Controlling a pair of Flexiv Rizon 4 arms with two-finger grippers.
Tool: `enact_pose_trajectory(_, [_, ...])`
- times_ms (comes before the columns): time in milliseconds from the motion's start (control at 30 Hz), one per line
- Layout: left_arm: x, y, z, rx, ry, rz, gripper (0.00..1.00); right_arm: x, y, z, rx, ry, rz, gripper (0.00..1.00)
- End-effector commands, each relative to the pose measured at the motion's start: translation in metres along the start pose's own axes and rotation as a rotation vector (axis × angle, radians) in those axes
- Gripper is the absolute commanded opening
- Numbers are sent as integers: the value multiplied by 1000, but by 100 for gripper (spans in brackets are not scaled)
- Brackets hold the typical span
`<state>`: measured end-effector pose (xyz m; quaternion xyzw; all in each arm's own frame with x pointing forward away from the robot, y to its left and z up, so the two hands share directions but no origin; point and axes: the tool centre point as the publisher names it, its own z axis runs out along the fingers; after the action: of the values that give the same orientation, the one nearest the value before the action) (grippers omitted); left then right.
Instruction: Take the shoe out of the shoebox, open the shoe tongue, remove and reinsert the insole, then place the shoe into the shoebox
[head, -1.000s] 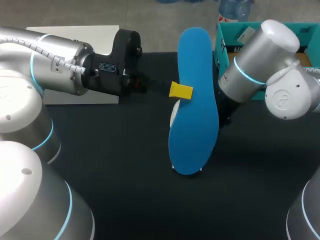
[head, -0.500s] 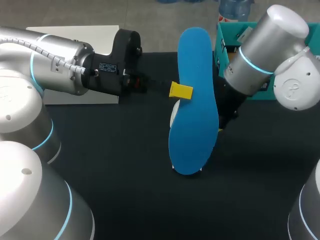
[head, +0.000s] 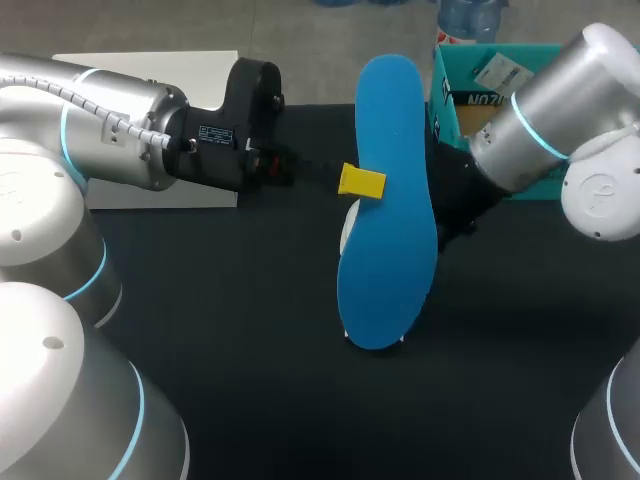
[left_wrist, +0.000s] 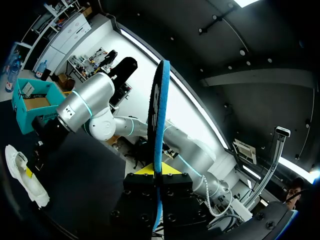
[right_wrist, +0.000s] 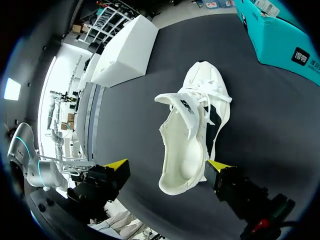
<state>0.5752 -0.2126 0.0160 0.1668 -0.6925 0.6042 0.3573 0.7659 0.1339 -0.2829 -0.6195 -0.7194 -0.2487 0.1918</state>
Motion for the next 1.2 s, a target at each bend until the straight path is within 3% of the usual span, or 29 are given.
enact_pose_trajectory(33, [0, 1, 1, 2, -1, 0, 0, -7, -12, -12, -68, 170, -8, 100])
enact_pose_trajectory(400, [0, 1, 1, 2, -1, 0, 0, -4, -6, -35, -142, 359, -13, 100])
enact_pose_trajectory(633, [-16, 0, -7, 68, -17, 254, 0, -4, 0, -45, -160, 378, -20, 100])
enact_pose_trajectory(933, [-40, 0, -15, -2, -116, 499, 0, -2, 5, -46, -170, 384, -31, 100])
enact_pose_trajectory(1200, [-54, -5, -16, 35, -147, 583, 0, 3, 8, -51, -200, 409, -62, 100])
